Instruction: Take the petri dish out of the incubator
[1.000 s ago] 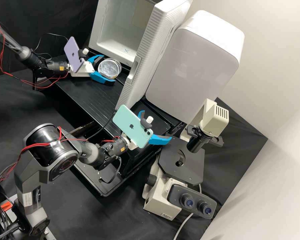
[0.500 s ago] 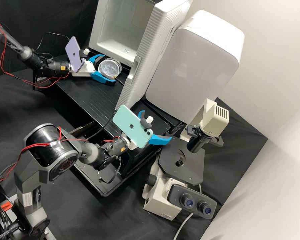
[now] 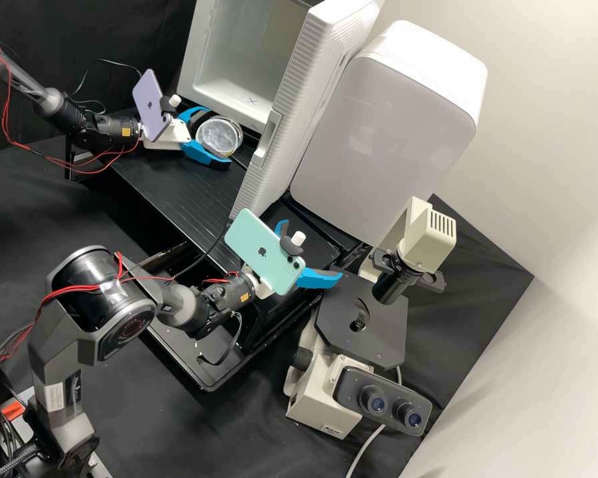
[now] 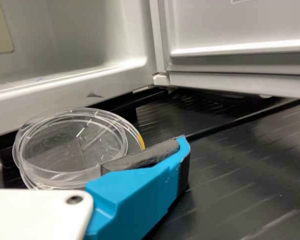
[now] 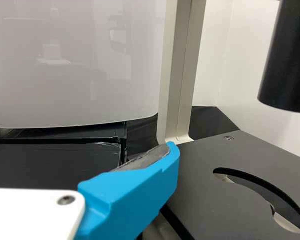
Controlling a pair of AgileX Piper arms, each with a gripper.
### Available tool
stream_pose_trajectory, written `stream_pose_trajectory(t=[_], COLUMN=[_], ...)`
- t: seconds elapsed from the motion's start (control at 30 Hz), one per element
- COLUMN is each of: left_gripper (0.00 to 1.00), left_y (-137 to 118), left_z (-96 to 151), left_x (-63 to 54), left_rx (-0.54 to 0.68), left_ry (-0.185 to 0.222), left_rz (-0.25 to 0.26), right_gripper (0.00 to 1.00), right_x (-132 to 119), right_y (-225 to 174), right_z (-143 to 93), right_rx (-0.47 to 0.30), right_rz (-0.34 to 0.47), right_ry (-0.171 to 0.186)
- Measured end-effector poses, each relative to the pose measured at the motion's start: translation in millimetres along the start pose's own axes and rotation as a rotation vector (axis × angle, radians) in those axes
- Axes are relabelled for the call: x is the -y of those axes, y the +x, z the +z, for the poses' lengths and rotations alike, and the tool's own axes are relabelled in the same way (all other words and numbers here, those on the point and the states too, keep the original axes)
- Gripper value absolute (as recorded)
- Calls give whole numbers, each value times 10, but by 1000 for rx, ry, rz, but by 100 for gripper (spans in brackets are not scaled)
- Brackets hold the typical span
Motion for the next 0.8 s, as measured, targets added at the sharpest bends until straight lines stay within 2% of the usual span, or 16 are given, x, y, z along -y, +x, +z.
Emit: stream_pose_trajectory(t=[0.17, 0.27, 0.43, 0.53, 0.57, 0.6, 0.63, 0.7, 0.8], left_gripper=[100, 100, 100, 100, 100, 100, 0, 0, 0], left_y=[-19, -43, -87, -102, -103, -107, -113, -125, -137], left_z=[4, 0, -45, -48, -44, -47, -45, -43, -34], left_x=[-88, -146, -222, -257, -287, -308, -327, -355, -397], left_rx=[-5, -9, -35, -42, -40, -42, -42, -43, -37], left_ry=[3, 8, 46, 86, 106, 102, 101, 95, 101], left_rz=[-40, -38, -42, -31, -3, 12, 18, 37, 99], right_gripper=[100, 100, 100, 100, 100, 100, 100, 100, 100], right_x=[0, 0, 0, 0, 0, 0, 0, 0, 0], right_y=[0, 0, 0, 0, 0, 0, 0, 0, 0], right_z=[0, 0, 0, 0, 0, 0, 0, 0, 0], right_rx=[0, 0, 0, 0, 0, 0, 0, 0, 0], right_rz=[0, 0, 0, 0, 0, 0, 0, 0, 0], right_ry=[0, 0, 0, 0, 0, 0, 0, 0, 0])
